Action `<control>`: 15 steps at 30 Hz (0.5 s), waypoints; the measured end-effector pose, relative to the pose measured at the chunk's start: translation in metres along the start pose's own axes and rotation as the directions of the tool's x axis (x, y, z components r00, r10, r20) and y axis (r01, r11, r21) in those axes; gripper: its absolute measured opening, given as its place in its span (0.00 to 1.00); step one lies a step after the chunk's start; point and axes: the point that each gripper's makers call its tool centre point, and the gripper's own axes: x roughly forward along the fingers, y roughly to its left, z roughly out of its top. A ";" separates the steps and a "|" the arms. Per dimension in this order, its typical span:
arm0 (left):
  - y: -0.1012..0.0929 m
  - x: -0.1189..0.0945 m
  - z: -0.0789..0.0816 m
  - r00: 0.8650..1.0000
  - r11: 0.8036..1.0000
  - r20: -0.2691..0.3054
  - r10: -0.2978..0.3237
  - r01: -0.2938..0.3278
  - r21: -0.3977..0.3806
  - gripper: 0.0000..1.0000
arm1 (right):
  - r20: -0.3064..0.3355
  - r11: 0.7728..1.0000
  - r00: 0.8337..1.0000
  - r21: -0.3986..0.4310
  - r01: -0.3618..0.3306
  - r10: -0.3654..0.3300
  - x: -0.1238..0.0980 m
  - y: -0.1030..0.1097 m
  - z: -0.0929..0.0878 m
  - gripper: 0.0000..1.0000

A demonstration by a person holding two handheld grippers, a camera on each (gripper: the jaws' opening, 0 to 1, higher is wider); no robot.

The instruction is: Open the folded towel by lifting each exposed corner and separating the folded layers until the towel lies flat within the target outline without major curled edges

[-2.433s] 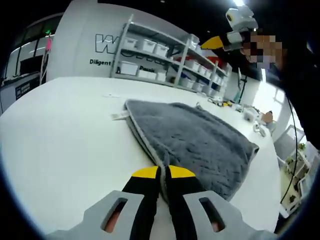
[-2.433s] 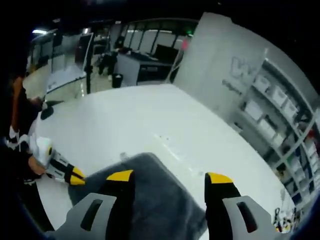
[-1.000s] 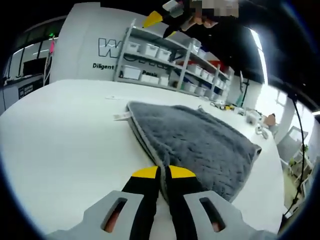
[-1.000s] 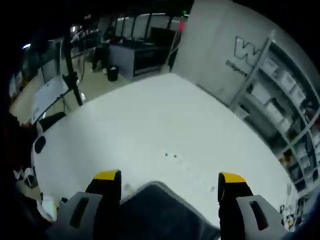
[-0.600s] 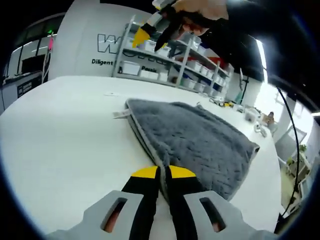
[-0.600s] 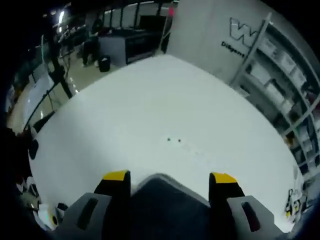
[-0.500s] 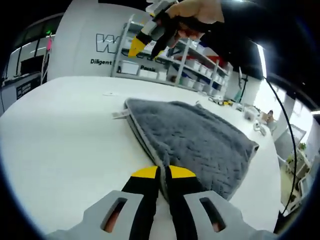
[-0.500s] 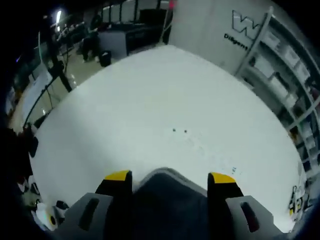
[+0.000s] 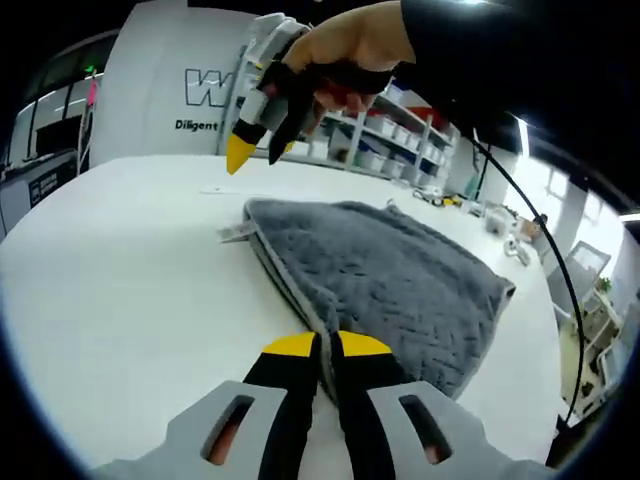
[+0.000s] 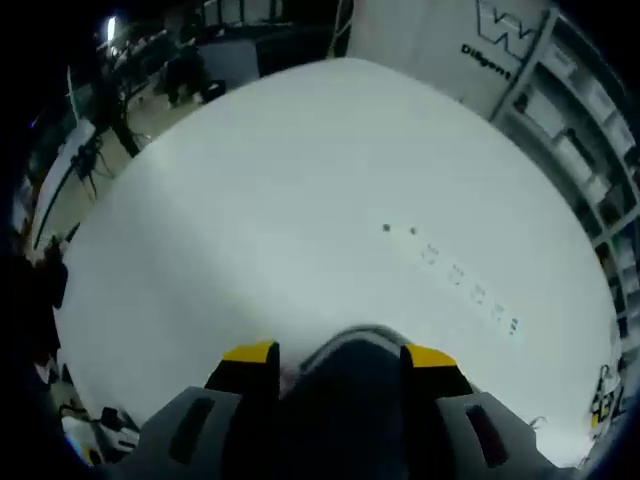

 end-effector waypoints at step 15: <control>-0.002 -0.001 -0.001 1.000 1.000 0.003 -0.006 0.006 0.008 0.05 | -0.043 0.994 0.998 0.101 -0.047 0.052 0.017 0.028 -0.059 0.35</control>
